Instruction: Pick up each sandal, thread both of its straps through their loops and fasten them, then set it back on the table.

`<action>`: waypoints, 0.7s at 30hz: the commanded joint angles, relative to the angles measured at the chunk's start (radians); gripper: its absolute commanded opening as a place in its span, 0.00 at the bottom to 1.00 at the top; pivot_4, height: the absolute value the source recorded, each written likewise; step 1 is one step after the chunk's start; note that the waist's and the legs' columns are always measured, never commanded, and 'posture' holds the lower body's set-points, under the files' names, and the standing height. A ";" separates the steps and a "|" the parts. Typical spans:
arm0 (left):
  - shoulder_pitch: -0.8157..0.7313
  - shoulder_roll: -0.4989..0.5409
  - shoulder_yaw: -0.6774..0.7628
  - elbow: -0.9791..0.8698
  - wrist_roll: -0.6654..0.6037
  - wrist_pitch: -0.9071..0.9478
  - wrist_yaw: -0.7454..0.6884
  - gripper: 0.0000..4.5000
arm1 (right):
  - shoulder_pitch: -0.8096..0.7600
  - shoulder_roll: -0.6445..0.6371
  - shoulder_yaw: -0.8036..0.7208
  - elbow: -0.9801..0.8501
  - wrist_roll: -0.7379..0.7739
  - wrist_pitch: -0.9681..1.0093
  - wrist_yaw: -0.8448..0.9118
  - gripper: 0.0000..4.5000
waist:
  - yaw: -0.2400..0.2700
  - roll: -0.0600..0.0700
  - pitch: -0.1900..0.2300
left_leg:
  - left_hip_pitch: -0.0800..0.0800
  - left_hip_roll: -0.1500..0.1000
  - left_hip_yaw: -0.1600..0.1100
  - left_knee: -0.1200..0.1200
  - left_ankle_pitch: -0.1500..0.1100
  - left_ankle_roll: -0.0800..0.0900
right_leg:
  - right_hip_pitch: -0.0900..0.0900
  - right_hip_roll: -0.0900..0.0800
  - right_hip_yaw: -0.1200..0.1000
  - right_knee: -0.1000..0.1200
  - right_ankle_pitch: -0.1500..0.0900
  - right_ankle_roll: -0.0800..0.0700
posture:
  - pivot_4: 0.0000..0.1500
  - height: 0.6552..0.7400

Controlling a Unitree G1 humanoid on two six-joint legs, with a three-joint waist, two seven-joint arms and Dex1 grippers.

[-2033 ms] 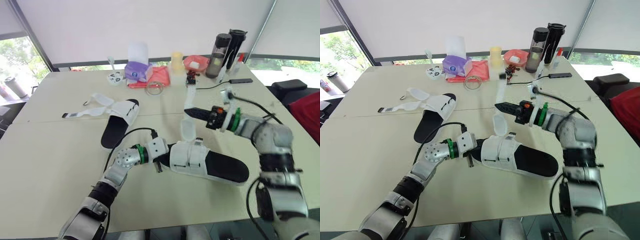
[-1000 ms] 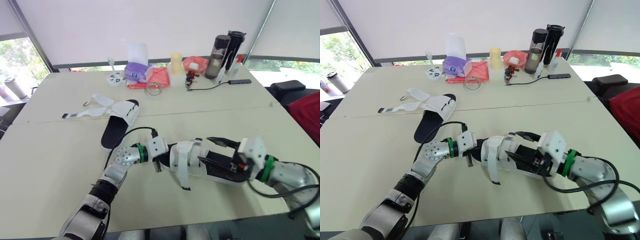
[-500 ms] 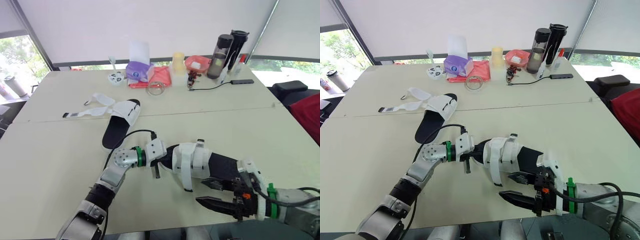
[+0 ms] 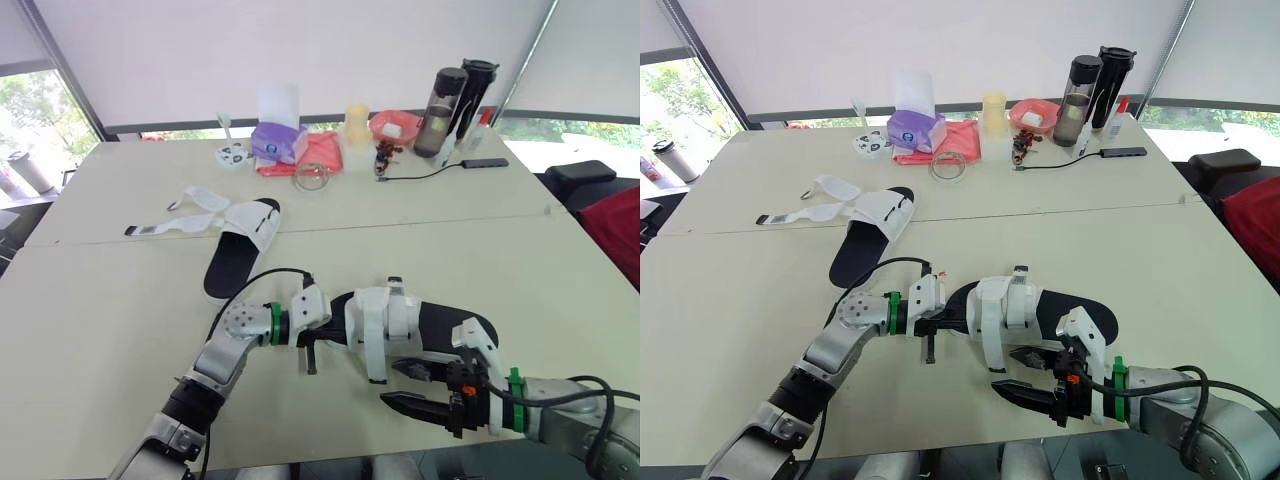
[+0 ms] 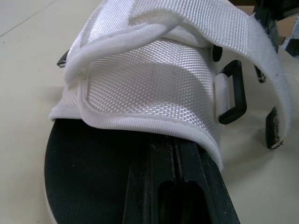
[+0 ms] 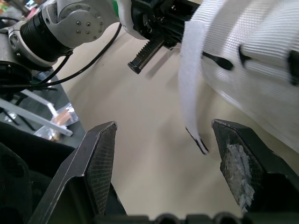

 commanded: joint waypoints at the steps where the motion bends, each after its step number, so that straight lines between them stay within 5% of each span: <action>1: 0.011 -0.004 -0.040 -0.005 0.000 0.019 -0.020 0.00 | -0.029 0.029 0.010 0.007 0.036 0.022 0.001 0.77 | 0.000 0.000 0.000 | 0.000 0.000 0.000 0.000 0.000 0.000 | 0.000 0.000 0.000 0.000 0.000 0.000 | 1.00 1.00; 4: 0.007 -0.005 -0.040 0.005 0.008 0.012 -0.014 0.00 | -0.051 0.046 0.009 0.018 0.042 0.038 -0.005 0.77 | 0.001 0.000 0.000 | 0.000 0.000 0.000 0.000 0.000 0.000 | 0.000 0.000 0.000 0.000 0.000 0.000 | 1.00 1.00; 7: 0.001 -0.009 -0.032 0.025 0.021 -0.004 0.007 0.00 | -0.087 0.070 0.032 0.043 0.037 0.049 -0.001 0.59 | 0.001 0.000 0.000 | 0.000 0.000 0.000 0.000 0.000 0.000 | 0.000 0.000 0.000 0.000 0.000 0.000 | 1.00 1.00; 12: -0.006 -0.012 -0.020 0.050 0.033 -0.027 0.033 0.00 | -0.127 0.124 0.047 0.070 0.055 0.081 -0.023 0.05 | 0.008 0.000 0.000 | 0.000 0.000 0.000 0.001 0.000 0.000 | 0.000 0.000 0.000 0.000 0.000 0.000 | 1.00 1.00; 21: -0.021 -0.009 -0.014 0.083 0.040 -0.054 0.062 0.00 | -0.146 0.105 0.041 0.067 0.049 0.097 0.004 0.02 | 0.021 0.000 0.000 | 0.000 0.000 0.000 0.001 0.000 0.000 | 0.000 0.000 0.000 0.001 0.000 0.000 | 1.00 1.00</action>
